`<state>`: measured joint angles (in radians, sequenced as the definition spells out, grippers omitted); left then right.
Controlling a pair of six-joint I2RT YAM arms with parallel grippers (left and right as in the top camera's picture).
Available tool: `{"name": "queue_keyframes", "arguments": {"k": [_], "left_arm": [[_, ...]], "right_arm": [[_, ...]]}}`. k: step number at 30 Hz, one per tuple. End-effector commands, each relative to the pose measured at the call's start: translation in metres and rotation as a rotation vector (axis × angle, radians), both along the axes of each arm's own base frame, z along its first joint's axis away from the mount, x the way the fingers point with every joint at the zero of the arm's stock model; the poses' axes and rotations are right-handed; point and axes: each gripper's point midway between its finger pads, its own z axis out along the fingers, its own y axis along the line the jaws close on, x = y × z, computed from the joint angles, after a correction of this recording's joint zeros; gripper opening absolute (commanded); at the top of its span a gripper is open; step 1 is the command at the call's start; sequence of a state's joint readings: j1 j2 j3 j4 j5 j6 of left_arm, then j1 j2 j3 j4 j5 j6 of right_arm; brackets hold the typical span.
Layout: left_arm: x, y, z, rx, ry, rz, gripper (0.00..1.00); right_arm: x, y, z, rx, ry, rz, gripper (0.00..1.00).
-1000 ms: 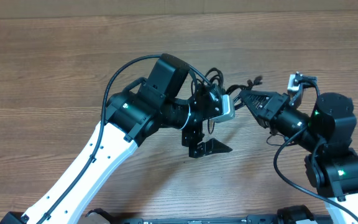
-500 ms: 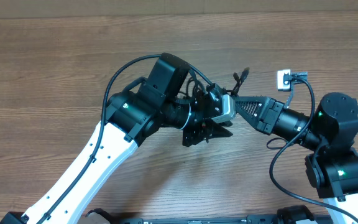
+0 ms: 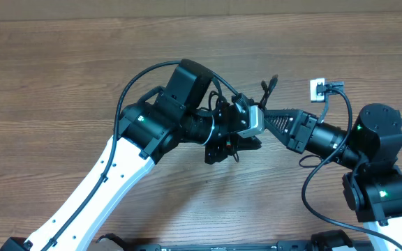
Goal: Untangle cables
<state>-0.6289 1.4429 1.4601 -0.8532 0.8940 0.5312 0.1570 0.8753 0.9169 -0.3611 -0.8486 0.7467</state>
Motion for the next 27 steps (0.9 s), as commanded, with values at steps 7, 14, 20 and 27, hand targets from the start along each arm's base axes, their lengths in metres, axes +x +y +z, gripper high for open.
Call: {"name": "queue_keyframes", "arguments": {"k": [7,14,20,27], "left_arm": [[0.011,0.008,0.007,-0.018,-0.013,0.031,0.13],[0.014,0.010,0.004,0.000,0.022,0.066,1.00],[0.032,0.017,-0.008,0.080,0.036,0.197,0.75],[0.038,0.015,-0.004,0.064,0.006,0.208,0.90]], "right_arm": [[0.000,-0.002,0.004,-0.025,-0.040,-0.003,0.04],[0.007,0.000,-0.004,-0.028,-0.005,-0.002,0.04],[0.007,0.000,-0.002,-0.026,-0.013,-0.003,0.04],[0.006,0.001,-0.002,-0.024,-0.013,0.005,0.04]]}}
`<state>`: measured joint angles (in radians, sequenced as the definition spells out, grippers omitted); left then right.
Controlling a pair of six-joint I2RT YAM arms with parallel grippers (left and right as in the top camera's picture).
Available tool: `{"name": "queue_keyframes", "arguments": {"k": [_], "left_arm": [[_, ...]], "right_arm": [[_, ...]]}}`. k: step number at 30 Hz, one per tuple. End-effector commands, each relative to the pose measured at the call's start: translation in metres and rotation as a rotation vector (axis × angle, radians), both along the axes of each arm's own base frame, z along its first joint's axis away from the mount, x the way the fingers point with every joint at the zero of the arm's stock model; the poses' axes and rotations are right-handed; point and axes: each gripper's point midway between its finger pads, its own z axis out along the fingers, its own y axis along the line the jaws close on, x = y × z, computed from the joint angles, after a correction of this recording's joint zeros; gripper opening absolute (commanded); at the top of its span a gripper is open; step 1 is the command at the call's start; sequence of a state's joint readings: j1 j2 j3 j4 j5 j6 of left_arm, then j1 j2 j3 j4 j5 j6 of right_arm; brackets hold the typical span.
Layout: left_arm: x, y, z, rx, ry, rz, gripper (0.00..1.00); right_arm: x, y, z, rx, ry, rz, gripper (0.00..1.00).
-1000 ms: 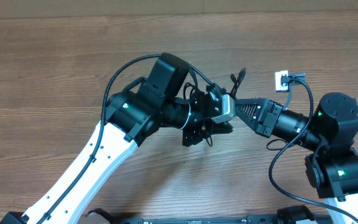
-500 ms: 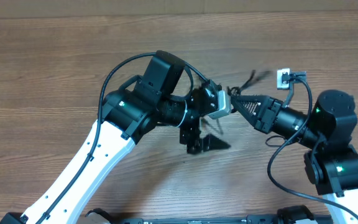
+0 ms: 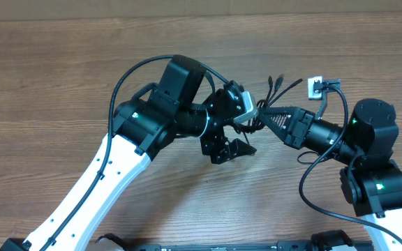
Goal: Untangle cables
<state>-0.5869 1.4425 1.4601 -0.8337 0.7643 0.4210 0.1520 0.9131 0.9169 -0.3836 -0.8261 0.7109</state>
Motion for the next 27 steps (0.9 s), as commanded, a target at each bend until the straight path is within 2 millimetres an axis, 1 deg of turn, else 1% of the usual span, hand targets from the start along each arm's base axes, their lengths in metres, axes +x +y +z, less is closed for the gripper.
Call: {"name": "queue_keyframes", "arguments": {"k": [1,5,7,9,11,12,13,15,17,24,26,27], "left_arm": [[0.006,0.001,0.006,-0.008,-0.024,0.023,0.91],[0.007,-0.001,0.010,-0.024,-0.018,0.032,0.91],[0.007,-0.002,0.011,-0.030,-0.013,0.032,0.91],[0.004,-0.003,0.013,-0.046,-0.006,0.014,0.88],[0.003,-0.004,0.015,-0.055,-0.008,0.007,0.79],[0.003,-0.004,0.015,-0.056,-0.010,0.007,0.64],[0.004,-0.004,0.015,-0.056,-0.011,0.007,0.53],[0.004,-0.005,0.016,-0.057,-0.012,0.007,0.23],[0.002,-0.005,0.017,-0.063,-0.007,-0.001,0.04],[0.002,-0.005,0.017,-0.064,-0.003,-0.001,0.04],[0.009,-0.002,0.013,-0.043,0.028,0.061,0.05],[0.018,0.003,0.009,-0.017,0.060,0.139,0.04]], "right_arm": [[-0.005,0.003,0.012,0.010,-0.041,0.029,0.04],[-0.010,0.007,0.016,0.023,-0.050,0.066,0.04],[-0.017,0.011,0.024,0.043,-0.086,0.119,0.04],[-0.021,0.014,0.030,0.054,-0.113,0.149,0.04],[-0.022,0.014,0.030,0.057,-0.113,0.160,0.04],[-0.024,0.015,0.031,0.060,-0.113,0.169,0.04],[-0.024,0.015,0.031,0.060,-0.112,0.171,0.04],[-0.024,0.015,0.031,0.060,-0.112,0.170,0.04],[-0.024,0.015,0.031,0.060,-0.112,0.170,0.04],[-0.022,0.014,0.030,0.054,-0.118,0.162,0.04],[-0.016,0.011,0.027,0.042,-0.109,0.122,0.04],[-0.010,0.007,0.021,0.024,-0.084,0.071,0.04]]}}
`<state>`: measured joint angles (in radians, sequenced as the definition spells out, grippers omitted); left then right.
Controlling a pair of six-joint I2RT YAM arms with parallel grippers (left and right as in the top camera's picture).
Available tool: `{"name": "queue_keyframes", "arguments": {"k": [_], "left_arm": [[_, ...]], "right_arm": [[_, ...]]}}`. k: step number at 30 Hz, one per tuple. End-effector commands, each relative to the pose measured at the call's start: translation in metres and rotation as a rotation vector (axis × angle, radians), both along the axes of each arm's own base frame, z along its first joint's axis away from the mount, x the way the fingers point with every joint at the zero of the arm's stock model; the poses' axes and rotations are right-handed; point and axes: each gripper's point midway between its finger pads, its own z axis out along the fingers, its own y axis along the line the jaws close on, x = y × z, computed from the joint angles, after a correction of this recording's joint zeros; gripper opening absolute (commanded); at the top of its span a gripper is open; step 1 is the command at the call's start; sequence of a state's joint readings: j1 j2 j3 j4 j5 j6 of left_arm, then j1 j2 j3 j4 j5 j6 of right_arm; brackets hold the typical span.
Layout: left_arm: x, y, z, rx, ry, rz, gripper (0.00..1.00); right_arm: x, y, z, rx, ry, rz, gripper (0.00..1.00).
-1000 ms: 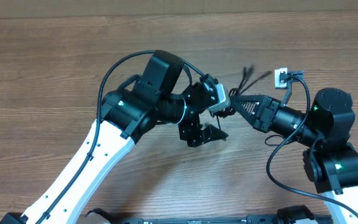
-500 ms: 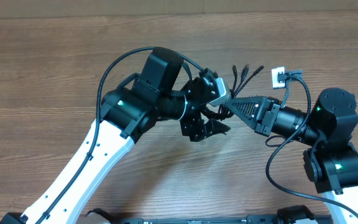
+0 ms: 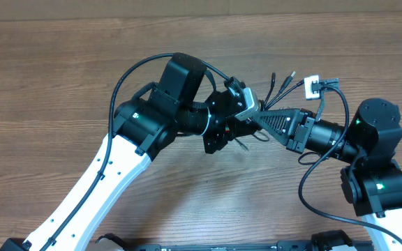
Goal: Untangle cables
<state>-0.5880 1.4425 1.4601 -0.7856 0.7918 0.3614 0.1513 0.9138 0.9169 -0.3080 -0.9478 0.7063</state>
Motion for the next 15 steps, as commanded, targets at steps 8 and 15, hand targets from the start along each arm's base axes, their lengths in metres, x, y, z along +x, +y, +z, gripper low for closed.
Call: {"name": "queue_keyframes", "arguments": {"k": [8,15], "left_arm": [[0.040,0.029,-0.018,0.123,0.139,0.367,0.04],[0.041,0.029,-0.018,0.125,0.135,0.369,0.04]], "right_arm": [[0.027,-0.038,-0.051,-0.161,0.198,-0.328,0.04],[0.030,-0.060,-0.078,-0.230,0.320,-0.473,0.04]]}}
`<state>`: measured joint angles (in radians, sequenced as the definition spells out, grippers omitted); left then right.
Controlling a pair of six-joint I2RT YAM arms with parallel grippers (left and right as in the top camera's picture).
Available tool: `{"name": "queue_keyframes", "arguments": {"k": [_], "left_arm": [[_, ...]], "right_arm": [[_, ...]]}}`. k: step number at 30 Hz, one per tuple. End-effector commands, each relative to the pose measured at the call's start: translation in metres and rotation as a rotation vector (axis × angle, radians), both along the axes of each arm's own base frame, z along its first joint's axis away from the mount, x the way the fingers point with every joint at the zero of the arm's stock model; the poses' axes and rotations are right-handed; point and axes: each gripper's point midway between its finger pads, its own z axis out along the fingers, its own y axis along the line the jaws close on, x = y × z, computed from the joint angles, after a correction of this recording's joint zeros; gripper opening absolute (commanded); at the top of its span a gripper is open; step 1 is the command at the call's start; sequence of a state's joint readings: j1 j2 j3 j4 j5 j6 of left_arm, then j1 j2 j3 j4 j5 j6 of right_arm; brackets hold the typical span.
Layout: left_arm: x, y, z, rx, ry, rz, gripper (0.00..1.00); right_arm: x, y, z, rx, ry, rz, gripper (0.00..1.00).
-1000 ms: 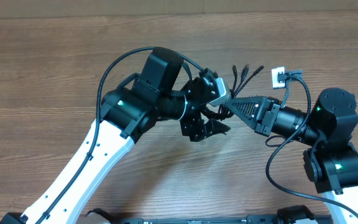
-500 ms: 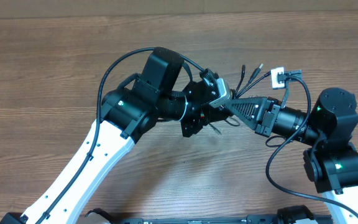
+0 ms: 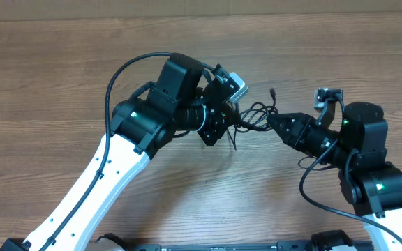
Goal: Untangle cables
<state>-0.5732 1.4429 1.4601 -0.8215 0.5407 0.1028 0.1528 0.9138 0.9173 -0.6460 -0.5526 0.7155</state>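
A bundle of thin black cables (image 3: pixel 253 113) hangs in loops over the wooden table (image 3: pixel 61 77), stretched between my two grippers. My left gripper (image 3: pixel 227 125) holds its left side, with the wrist rolled so the fingers point right and down; a short strand dangles below it. My right gripper (image 3: pixel 271 123) points left and is shut on the right side of the bundle. One loose cable end (image 3: pixel 273 91) sticks up above the loops. How the strands cross inside the knot is too fine to make out.
The left arm's white link (image 3: pixel 110 174) runs from the bottom left. The right arm's base (image 3: pixel 379 185) sits at the bottom right, with its own black hose looping beside it. Each wrist's small camera sticks out above its gripper.
My right gripper has drawn back to the right and my left wrist has rolled up and left. The grippers were nearly touching; now a gap lies between them with cable loops spread across it.
The grippers first met tip to tip over mid-table with the cables bunched between them. Then the left fingers hung lower and spread while the right held the bundle, plug ends fanning up. They closed together again, and now stand apart with the bundle stretched.
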Motion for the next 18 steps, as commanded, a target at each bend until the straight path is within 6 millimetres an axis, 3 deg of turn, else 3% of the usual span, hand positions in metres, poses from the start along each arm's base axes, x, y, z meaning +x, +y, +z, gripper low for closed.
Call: {"name": "queue_keyframes", "arguments": {"k": [1,3,6,11,13,14,16,18], "left_arm": [[0.006,0.004,0.006,-0.007,-0.016,0.033,0.04],[0.008,0.004,0.008,-0.016,-0.013,0.044,0.04],[0.025,0.017,0.015,-0.064,0.051,0.178,0.04],[0.058,0.059,0.015,-0.175,0.286,0.505,0.04],[0.062,0.065,0.016,-0.209,0.348,0.561,0.39],[0.059,0.065,0.015,-0.211,0.361,0.550,0.69],[0.057,0.064,0.014,-0.200,0.357,0.534,0.82],[0.045,0.052,0.022,-0.208,0.289,0.362,0.75]], "right_arm": [[0.007,-0.020,-0.005,-0.049,0.036,-0.140,0.04],[0.005,-0.025,-0.012,-0.060,0.074,-0.173,0.04],[0.003,-0.027,-0.016,-0.052,0.109,-0.200,0.04],[0.003,-0.027,-0.017,-0.036,0.125,-0.214,0.04],[0.004,-0.025,-0.014,-0.026,0.113,-0.203,0.04],[0.005,-0.023,-0.011,-0.018,0.100,-0.188,0.04],[0.006,-0.020,-0.007,-0.007,0.082,-0.173,0.04],[0.007,-0.020,-0.004,-0.003,0.069,-0.171,0.04]]}}
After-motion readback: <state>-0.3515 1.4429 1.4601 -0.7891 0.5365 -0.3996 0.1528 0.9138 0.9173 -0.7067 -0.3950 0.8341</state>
